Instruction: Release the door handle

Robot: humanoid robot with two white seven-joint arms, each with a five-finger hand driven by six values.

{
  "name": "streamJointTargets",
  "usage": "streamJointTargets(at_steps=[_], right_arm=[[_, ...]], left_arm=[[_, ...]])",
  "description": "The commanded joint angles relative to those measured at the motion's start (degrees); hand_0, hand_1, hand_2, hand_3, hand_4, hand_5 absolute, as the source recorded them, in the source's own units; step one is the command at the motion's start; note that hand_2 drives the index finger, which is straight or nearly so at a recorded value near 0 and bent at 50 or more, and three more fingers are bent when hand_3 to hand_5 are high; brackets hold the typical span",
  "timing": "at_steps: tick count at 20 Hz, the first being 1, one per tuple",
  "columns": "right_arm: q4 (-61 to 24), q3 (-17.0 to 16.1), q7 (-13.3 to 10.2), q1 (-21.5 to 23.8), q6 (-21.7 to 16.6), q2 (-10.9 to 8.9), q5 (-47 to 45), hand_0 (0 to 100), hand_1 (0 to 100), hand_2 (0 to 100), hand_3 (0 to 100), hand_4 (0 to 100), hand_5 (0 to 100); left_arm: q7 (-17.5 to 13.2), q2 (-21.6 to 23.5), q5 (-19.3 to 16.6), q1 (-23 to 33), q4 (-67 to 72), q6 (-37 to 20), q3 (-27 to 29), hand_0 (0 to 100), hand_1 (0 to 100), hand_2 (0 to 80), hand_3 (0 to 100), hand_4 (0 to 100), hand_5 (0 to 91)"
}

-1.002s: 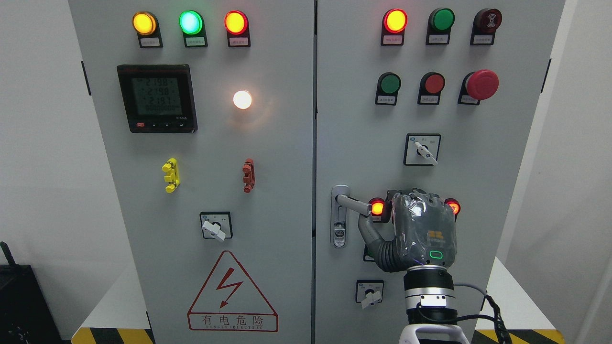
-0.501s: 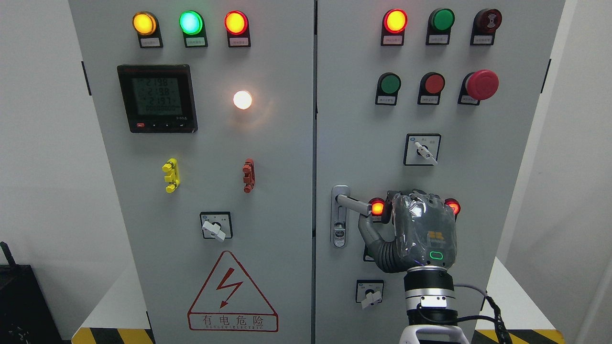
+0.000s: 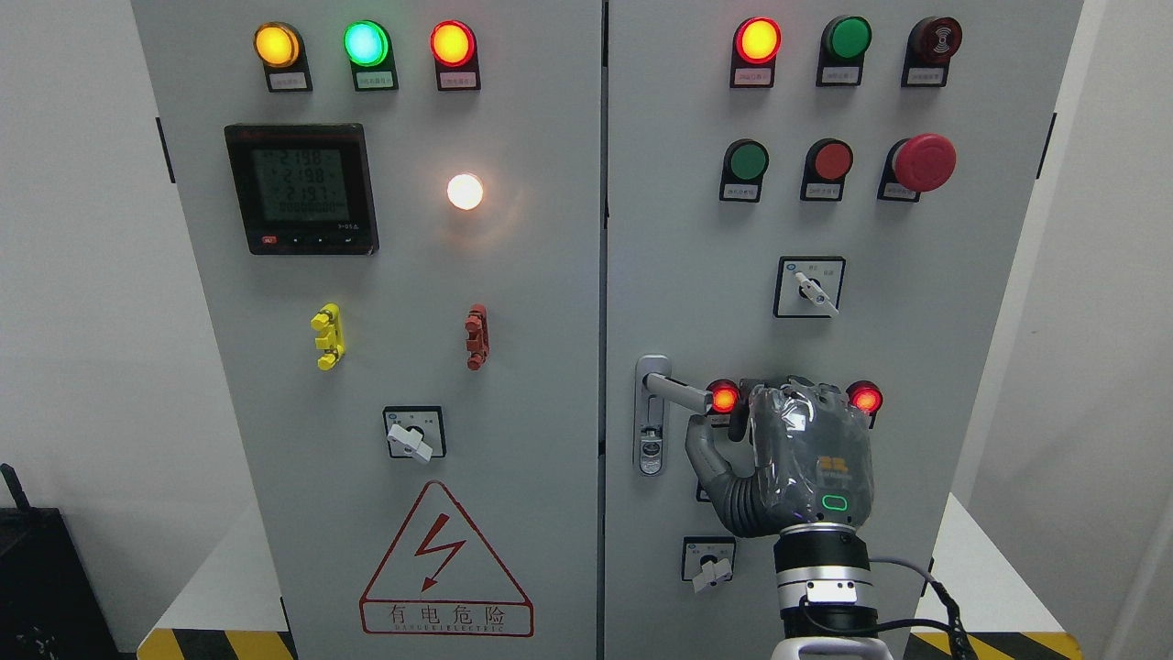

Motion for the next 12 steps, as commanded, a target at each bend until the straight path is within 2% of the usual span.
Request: streamJointTargets(at_steps=[1, 4, 9, 12], right_arm=[[-2.78, 0.35, -0.32, 1.89, -0.1, -0.17, 0.18, 48, 46, 73, 84, 70, 50], [-4.27, 0.35, -0.32, 3.91, -0.53, -0.17, 0.27, 48, 46, 73, 84, 70, 52], [-10.15, 0.62, -0.59, 8.31, -3.61, -0.34, 0.27, 48, 46, 71, 82, 68, 53], [-12.35, 0.44, -0.67, 9.27, -4.22, -2.44, -0.25, 48, 44, 67, 80, 66, 53]], left_arm=[[0.02, 0.0, 0.0, 0.0, -0.01, 0.06, 0.0, 0, 0, 3.2, 17, 13, 0.0], [0.02, 0.0, 0.0, 0.0, -0.01, 0.06, 0.0, 0, 0, 3.2, 17, 13, 0.0], [0.02, 0.0, 0.0, 0.0, -0.01, 0.06, 0.0, 0, 0, 3.2, 17, 13, 0.0], [0.02, 0.0, 0.0, 0.0, -0.01, 0.06, 0.0, 0, 0, 3.1, 17, 13, 0.0]])
